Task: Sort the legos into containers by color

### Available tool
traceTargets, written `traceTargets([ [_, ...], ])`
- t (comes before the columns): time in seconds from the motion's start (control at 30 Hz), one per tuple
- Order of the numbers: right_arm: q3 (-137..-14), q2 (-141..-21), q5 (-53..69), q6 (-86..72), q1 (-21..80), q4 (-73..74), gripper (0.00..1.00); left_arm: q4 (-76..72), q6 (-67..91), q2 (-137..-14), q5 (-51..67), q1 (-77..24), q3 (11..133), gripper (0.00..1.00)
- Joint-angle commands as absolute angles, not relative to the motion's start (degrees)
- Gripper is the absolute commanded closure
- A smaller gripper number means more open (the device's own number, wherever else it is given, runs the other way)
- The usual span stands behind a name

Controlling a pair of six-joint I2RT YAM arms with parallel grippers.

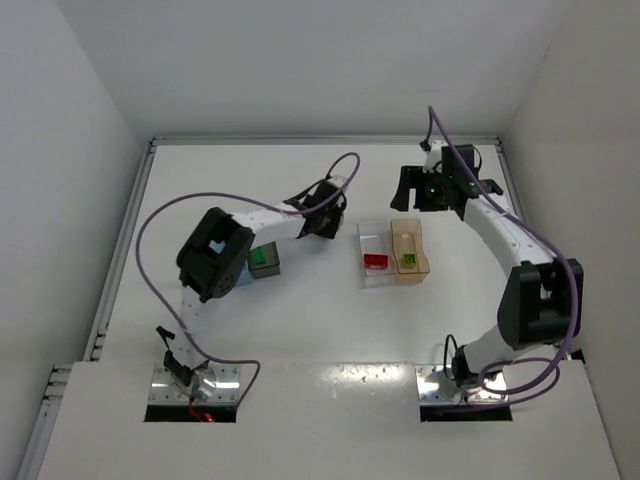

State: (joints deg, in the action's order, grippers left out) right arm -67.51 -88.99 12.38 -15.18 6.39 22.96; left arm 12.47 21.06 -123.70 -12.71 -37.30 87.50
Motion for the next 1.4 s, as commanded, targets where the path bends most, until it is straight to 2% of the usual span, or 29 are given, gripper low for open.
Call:
traceTargets([
  [0.0, -68.12, -89.82, 25.01, -14.94, 6.15, 22.15, 0.22, 8.28, 8.48, -110.25, -2.75, -36.13, 75.4, 1.0],
  [0.1, -70.04, -91.23, 32.24, -15.47, 6.15, 22.15, 0.22, 5.63, 1.61, -94.8, 3.94, -35.51, 65.15, 1.0],
  [0.17, -71.01, -93.25, 40.46, -15.99, 6.15, 22.85, 0.22, 6.24, -0.34, -90.2, 7.11, -34.98, 61.2, 1.0],
  [0.37, -70.59, -96.85, 60.35, -20.73, 7.55, 19.96, 0.21, 9.4, -3.25, -80.51, 14.76, -34.98, 57.92, 1.0],
  [0.5, -67.59, -96.86, 71.09, -30.66, 8.61, 7.32, 0.21, 10.89, -4.75, -79.45, 16.0, -35.51, 57.39, 1.0],
  [0.77, -68.64, -96.86, 68.91, -29.54, 10.72, 9.57, 0.21, 11.6, -5.27, -79.45, 18.37, -36.04, 58.97, 1.0],
  [1.2, -73.65, -103.54, 61.44, -23.38, 14.33, 18.46, 0.21, 12.66, -4.22, -79.45, 19.69, -36.56, 61.26, 1.0],
  [1.37, -74.18, -104.15, 62.48, -23.99, 15.38, 17.06, 0.37, 12.66, -4.22, -79.98, 19.69, -36.56, 61.26, 1.0],
])
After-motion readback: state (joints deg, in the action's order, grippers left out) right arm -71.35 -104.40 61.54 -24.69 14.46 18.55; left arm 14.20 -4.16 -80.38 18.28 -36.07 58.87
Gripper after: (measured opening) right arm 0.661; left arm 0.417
